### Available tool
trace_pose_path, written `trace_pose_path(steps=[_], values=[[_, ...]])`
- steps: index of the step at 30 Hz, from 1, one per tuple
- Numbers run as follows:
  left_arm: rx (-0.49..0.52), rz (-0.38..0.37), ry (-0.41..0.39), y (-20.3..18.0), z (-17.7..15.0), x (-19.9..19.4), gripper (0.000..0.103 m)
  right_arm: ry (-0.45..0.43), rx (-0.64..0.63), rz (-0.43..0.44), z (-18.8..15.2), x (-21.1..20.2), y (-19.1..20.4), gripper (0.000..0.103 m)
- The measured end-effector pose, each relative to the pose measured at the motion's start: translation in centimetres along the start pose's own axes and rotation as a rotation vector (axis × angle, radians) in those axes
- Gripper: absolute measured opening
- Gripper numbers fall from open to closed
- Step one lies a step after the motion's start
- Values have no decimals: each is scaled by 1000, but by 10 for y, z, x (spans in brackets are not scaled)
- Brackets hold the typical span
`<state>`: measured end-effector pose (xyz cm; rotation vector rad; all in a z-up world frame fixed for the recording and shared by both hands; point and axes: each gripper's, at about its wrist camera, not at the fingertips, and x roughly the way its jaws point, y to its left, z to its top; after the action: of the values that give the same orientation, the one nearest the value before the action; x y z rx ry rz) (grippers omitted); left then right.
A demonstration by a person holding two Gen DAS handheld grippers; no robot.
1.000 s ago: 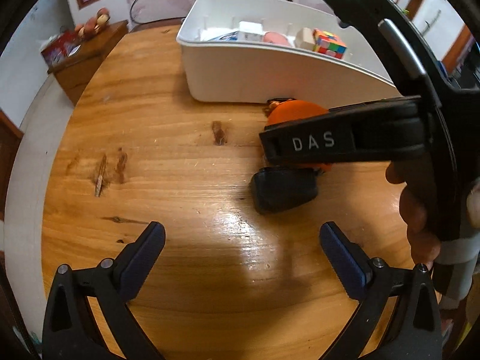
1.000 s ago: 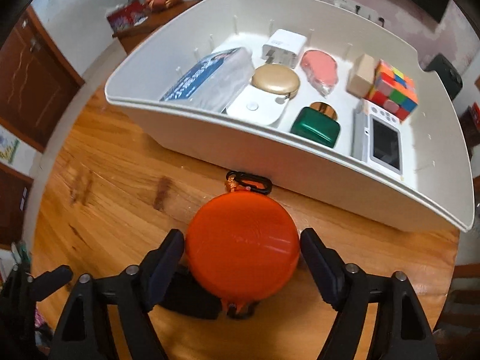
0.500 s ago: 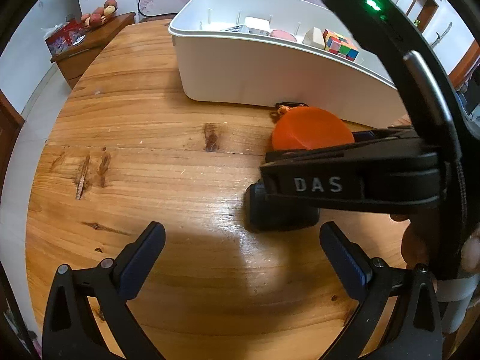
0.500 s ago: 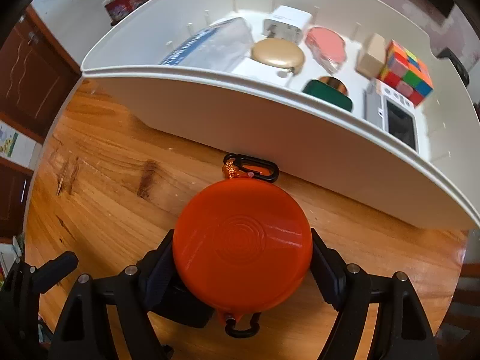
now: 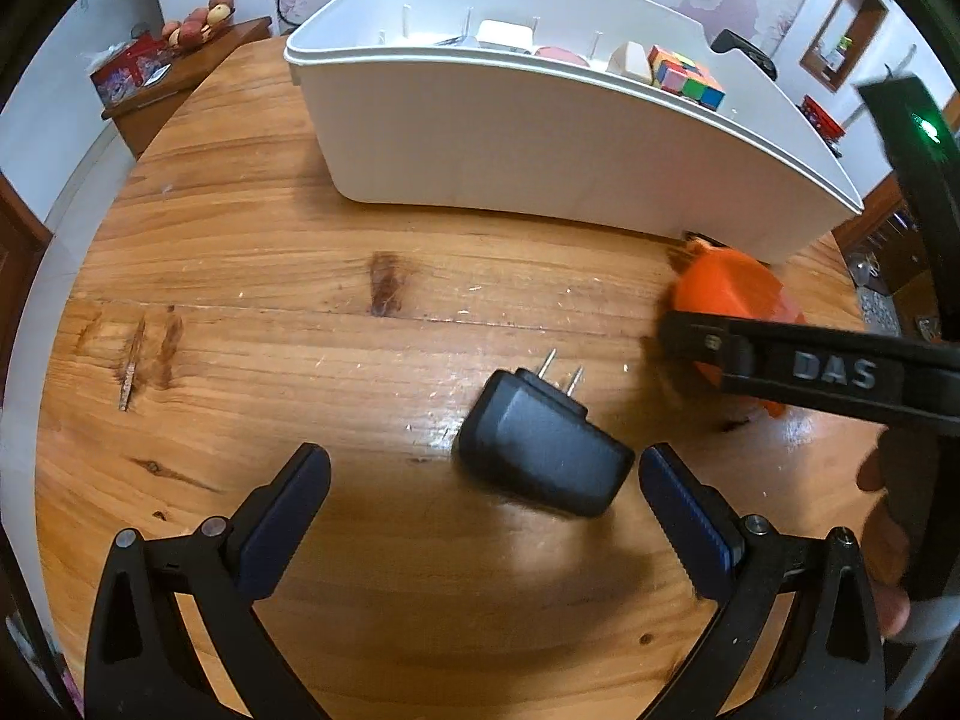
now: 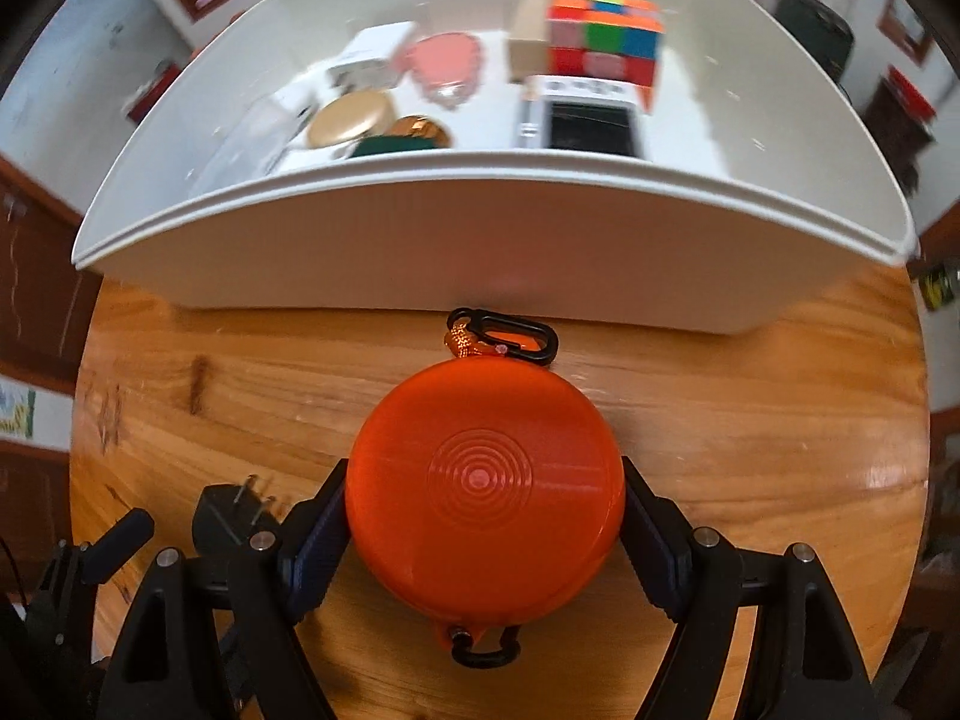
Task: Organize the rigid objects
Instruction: 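Grasp the orange tape measure with the right gripper while the left grasps the black plug, then lift the tape measure and black plug and carry them over the bin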
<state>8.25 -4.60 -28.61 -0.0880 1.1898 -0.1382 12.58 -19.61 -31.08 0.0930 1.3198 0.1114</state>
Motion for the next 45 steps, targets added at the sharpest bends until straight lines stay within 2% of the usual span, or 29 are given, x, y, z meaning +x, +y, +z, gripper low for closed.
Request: trace_pose_path(steps=[4, 8, 12, 15, 20, 23, 27, 29, 31, 33, 35, 40, 45], values=[[-34, 9, 9, -1, 5, 6, 102, -8, 33, -1, -2, -1, -15, 81], [16, 29, -1, -8, 10, 6, 102, -6, 39, 3, -9, -5, -19, 81], [96, 45, -8, -12, 11, 7, 102, -2, 42, 10, 0, -10, -21, 81], [202, 36, -4, -15, 13, 9, 102, -1, 42, 11, -6, -9, -20, 81], [341, 22, 32, -21, 16, 14, 102, -2, 37, 11, -4, -7, -18, 81], [399, 4, 52, -21, 16, 16, 102, -2, 35, 11, -2, -5, -14, 81], [466, 16, 66, -25, 14, 18, 102, -2, 29, 12, -2, -6, -13, 81], [475, 16, 70, -26, 15, 19, 100, -4, 26, 10, -3, -5, -12, 81], [463, -9, 85, -28, 18, 22, 92, -6, 23, 7, -4, -4, -10, 81], [439, -14, 87, -29, 19, 21, 74, -8, 18, 4, -5, -4, -8, 81], [434, -9, 81, -36, 21, 22, 67, -8, 12, 0, -6, -4, -7, 81], [404, 0, 82, -41, 22, 22, 67, -11, -5, -6, -12, -3, -1, 81], [330, 8, 74, -31, 27, 8, 67, -28, -17, 3, -17, -15, 5, 81]])
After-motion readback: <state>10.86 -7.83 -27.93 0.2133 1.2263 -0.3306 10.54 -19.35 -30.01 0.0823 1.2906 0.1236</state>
